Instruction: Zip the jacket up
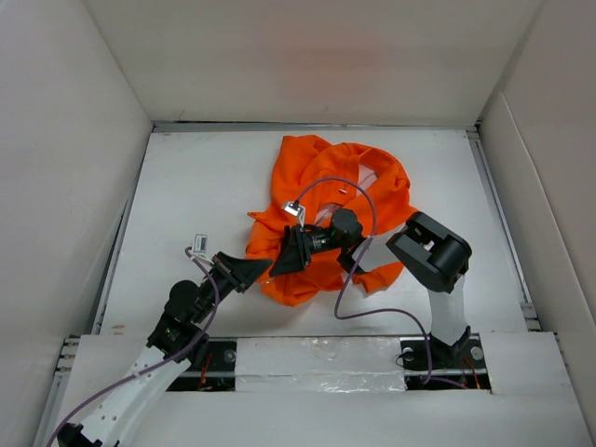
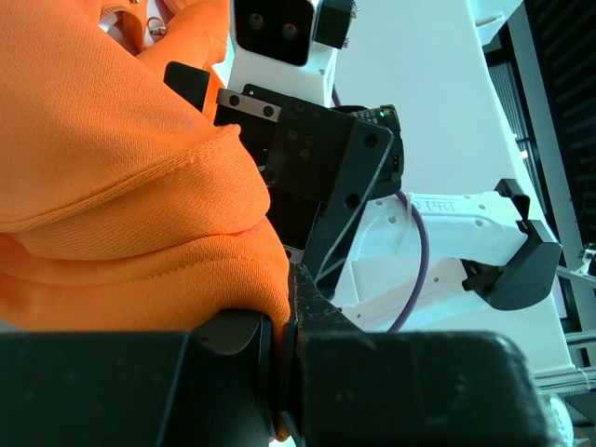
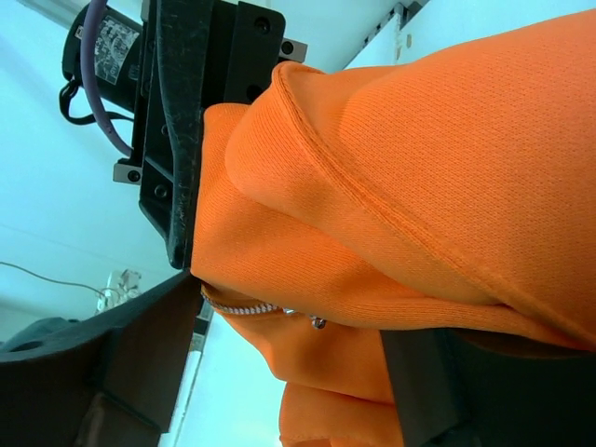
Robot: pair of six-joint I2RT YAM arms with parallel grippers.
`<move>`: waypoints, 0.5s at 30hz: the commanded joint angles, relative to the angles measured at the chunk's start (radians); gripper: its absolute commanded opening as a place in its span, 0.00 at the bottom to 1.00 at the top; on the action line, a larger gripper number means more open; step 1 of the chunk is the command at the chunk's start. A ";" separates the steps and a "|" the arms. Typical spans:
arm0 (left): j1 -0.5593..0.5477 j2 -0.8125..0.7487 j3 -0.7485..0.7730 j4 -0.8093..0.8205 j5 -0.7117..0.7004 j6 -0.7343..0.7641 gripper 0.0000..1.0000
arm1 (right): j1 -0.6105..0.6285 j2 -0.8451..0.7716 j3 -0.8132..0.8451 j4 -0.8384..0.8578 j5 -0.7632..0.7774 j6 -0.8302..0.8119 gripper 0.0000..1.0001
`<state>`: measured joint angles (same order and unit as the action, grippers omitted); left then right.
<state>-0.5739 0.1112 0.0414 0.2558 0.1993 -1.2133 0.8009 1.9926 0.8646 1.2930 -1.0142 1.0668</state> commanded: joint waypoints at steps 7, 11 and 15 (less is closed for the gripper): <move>0.003 -0.074 -0.150 0.007 0.020 0.003 0.00 | -0.006 -0.064 -0.039 0.517 0.003 -0.008 0.67; 0.003 -0.079 -0.135 -0.021 0.012 0.014 0.00 | -0.006 -0.060 -0.081 0.519 0.000 -0.014 0.64; 0.003 -0.085 -0.127 -0.027 0.008 0.018 0.00 | -0.016 -0.071 -0.116 0.519 -0.004 -0.031 0.74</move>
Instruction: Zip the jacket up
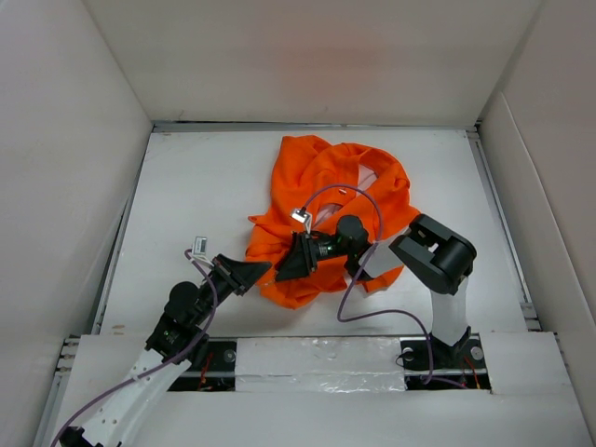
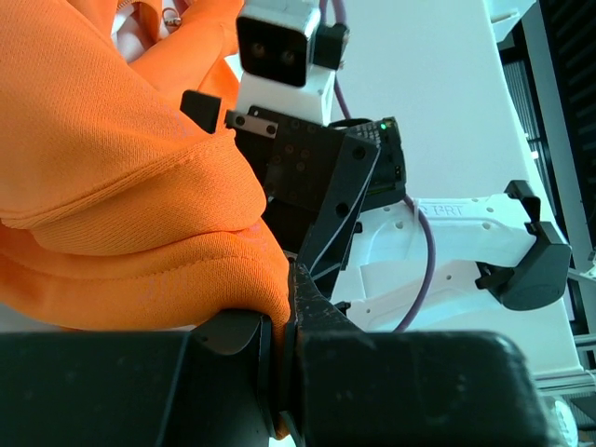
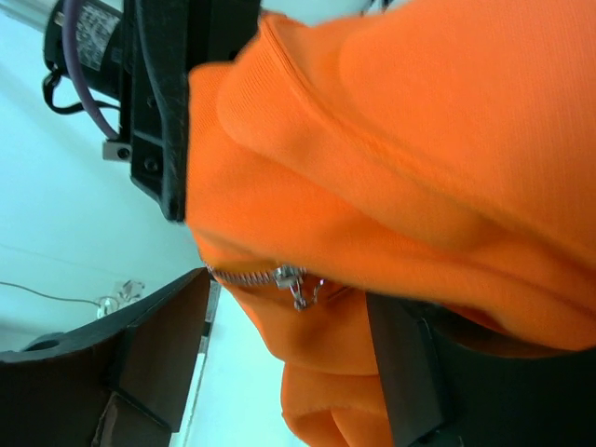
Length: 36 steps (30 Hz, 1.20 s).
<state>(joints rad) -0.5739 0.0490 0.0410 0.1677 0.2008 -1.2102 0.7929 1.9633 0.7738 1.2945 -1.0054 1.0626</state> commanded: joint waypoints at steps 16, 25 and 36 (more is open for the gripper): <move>0.003 -0.035 -0.112 -0.027 -0.006 0.037 0.00 | -0.037 -0.119 -0.061 0.516 -0.029 -0.041 0.53; 0.003 -0.041 -0.113 -0.022 -0.008 0.038 0.00 | -0.037 -0.098 -0.088 0.517 -0.030 -0.036 0.42; 0.003 -0.035 -0.116 -0.008 -0.004 0.038 0.00 | -0.037 -0.101 -0.091 0.516 -0.030 -0.032 0.10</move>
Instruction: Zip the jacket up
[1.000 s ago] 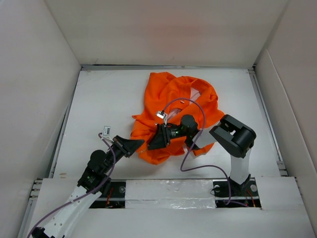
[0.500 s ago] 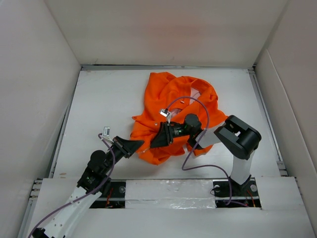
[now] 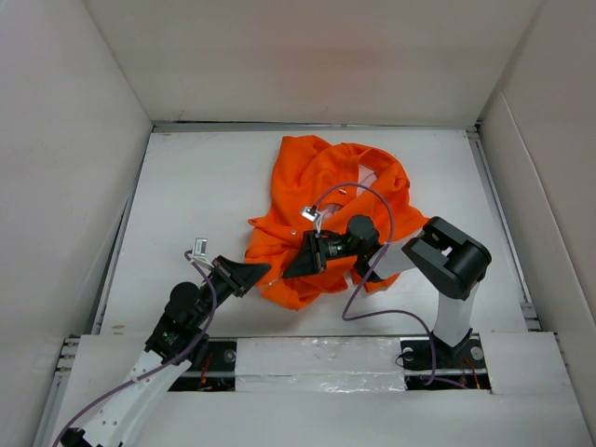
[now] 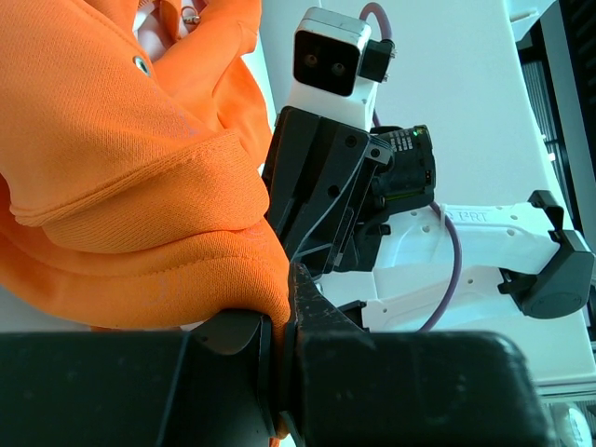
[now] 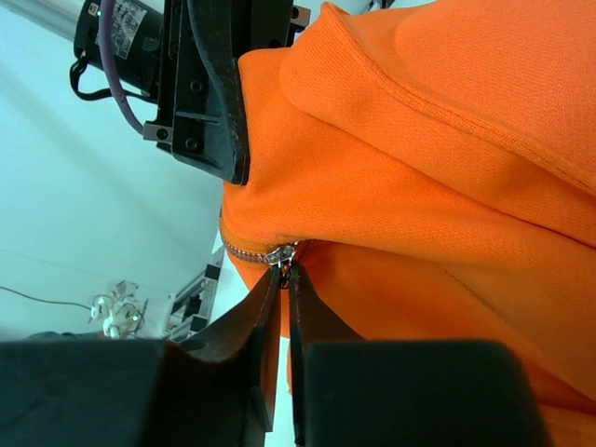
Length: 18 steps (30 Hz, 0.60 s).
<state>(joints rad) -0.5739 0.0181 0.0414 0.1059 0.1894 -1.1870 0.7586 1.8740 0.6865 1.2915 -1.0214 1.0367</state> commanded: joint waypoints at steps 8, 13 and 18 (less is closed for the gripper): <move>0.003 -0.003 -0.104 0.011 -0.007 0.027 0.00 | -0.022 -0.061 -0.021 0.519 -0.025 -0.003 0.00; 0.003 0.063 -0.031 -0.216 -0.123 0.066 0.00 | -0.045 -0.156 -0.076 0.283 -0.003 -0.116 0.00; 0.003 0.253 0.026 -0.211 -0.142 0.115 0.35 | 0.007 -0.318 -0.049 -0.661 0.264 -0.649 0.00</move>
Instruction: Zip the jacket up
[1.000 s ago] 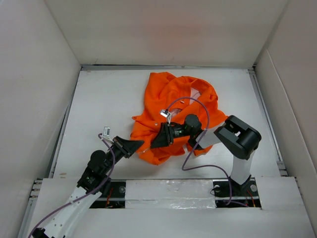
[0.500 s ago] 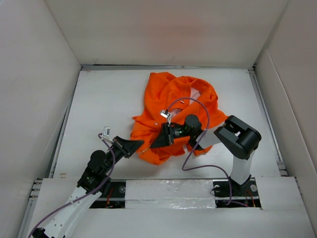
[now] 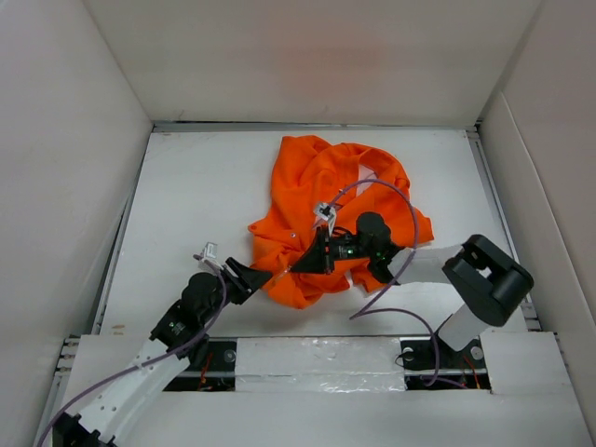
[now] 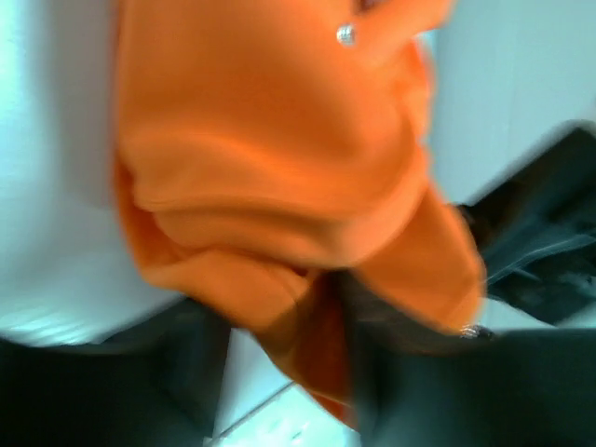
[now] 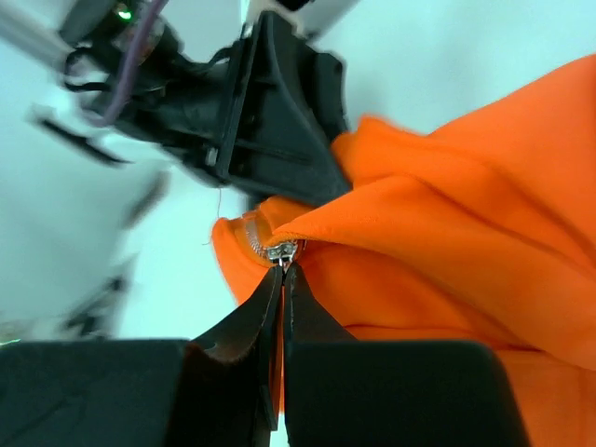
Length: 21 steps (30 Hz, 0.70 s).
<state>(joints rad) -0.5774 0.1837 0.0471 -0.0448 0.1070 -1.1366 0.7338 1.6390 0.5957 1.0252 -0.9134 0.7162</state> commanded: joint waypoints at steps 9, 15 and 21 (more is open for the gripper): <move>-0.002 0.157 -0.073 0.133 0.134 0.022 0.71 | 0.153 -0.212 0.114 -0.859 0.614 -0.521 0.00; -0.012 -0.168 -0.125 -0.054 0.143 -0.097 0.80 | 0.173 -0.130 0.119 -0.808 0.610 -0.503 0.00; -0.012 -0.329 -0.165 -0.202 0.209 -0.109 0.80 | 0.184 -0.113 0.081 -0.691 0.588 -0.457 0.00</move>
<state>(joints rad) -0.5835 0.0071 0.0452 -0.1387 0.2718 -1.2354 0.9115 1.5360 0.6796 0.2535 -0.3511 0.2539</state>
